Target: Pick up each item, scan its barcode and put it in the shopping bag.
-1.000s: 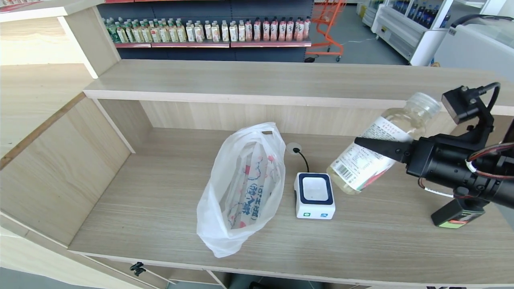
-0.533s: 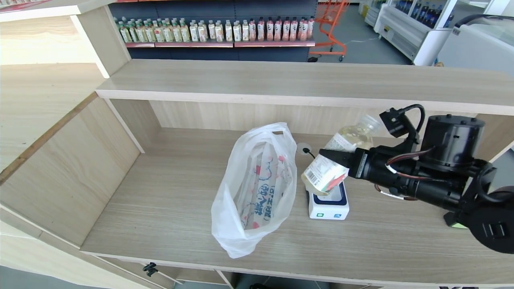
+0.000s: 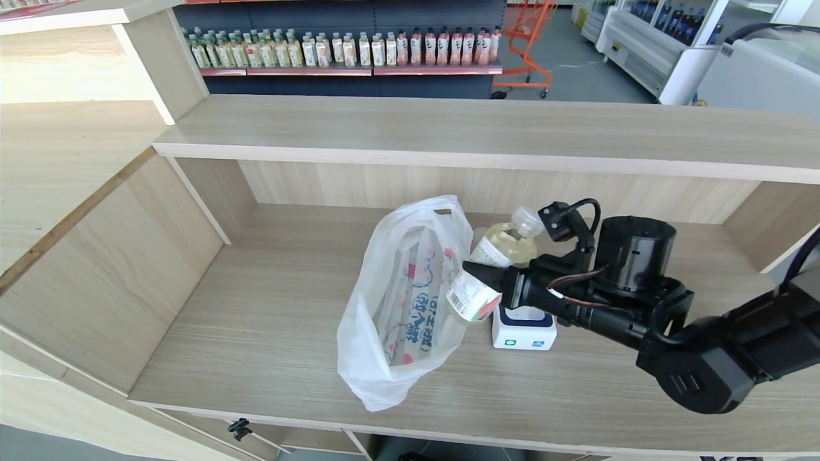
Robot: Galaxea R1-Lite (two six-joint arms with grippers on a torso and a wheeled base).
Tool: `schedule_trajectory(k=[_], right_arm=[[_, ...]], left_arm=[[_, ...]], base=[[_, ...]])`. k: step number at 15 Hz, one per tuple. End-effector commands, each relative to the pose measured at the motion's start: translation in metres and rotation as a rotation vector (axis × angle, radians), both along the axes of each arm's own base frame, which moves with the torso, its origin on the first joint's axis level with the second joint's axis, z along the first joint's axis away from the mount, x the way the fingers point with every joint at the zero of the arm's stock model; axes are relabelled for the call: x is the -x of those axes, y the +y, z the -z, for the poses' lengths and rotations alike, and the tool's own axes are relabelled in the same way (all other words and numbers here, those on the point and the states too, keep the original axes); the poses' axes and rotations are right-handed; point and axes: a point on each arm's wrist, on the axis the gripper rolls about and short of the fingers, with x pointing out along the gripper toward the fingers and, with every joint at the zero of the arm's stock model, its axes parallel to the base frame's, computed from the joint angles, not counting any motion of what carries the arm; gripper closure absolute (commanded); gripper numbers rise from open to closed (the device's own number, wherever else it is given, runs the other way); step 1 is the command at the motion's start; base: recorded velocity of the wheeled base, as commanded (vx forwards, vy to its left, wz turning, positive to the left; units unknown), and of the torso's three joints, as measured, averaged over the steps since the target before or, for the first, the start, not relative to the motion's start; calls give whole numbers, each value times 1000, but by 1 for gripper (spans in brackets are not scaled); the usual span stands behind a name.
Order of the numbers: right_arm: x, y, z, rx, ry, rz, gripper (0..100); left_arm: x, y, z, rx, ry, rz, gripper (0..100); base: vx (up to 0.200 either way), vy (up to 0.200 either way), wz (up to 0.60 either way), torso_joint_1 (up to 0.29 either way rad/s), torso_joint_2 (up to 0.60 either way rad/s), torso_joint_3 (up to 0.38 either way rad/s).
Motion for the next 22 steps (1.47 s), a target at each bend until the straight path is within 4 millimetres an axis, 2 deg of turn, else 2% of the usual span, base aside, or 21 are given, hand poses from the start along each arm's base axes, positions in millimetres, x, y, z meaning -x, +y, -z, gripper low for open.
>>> schedule_trajectory(k=[1,5,7,10,12,13,16,18,20,21,22], right_arm=[[-17,16,48,82,-2,-28,100],[-31,57,71,105,-83,-105,100],[-42,71,79,137,-144,-123,100],[-55,88,84,171,-234,-141,100],[-59,91,84,198,-283,-143,100],[-59,91,85,214,-301,-148,0],[-59,82,68,150,-269,-140,0],[-49,68,35,12,-157,-115,0],[-29,46,1,-68,-57,-93,0],[-20,36,-10,-87,-29,-79,0],[3,16,-29,-87,15,-66,0]], left_arm=[[0,0,0,0,1,-1,0],[0,0,0,0,0,-1,0],[0,0,0,0,1,-1,0],[0,0,0,0,1,-1,0],[0,0,0,0,0,-1,0],[0,0,0,0,0,-1,0],[0,0,0,0,1,-1,0],[0,0,0,0,0,-1,0],[0,0,0,0,0,-1,0],[0,0,0,0,1,-1,0],[0,0,0,0,0,-1,0]], base=[[0,0,0,0,0,0],[0,0,0,0,0,0],[0,0,0,0,0,0],[0,0,0,0,0,0],[0,0,0,0,0,0],[0,0,0,0,0,0],[0,0,0,0,0,0],[0,0,0,0,0,0],[0,0,0,0,0,0],[0,0,0,0,0,0],[0,0,0,0,0,0]])
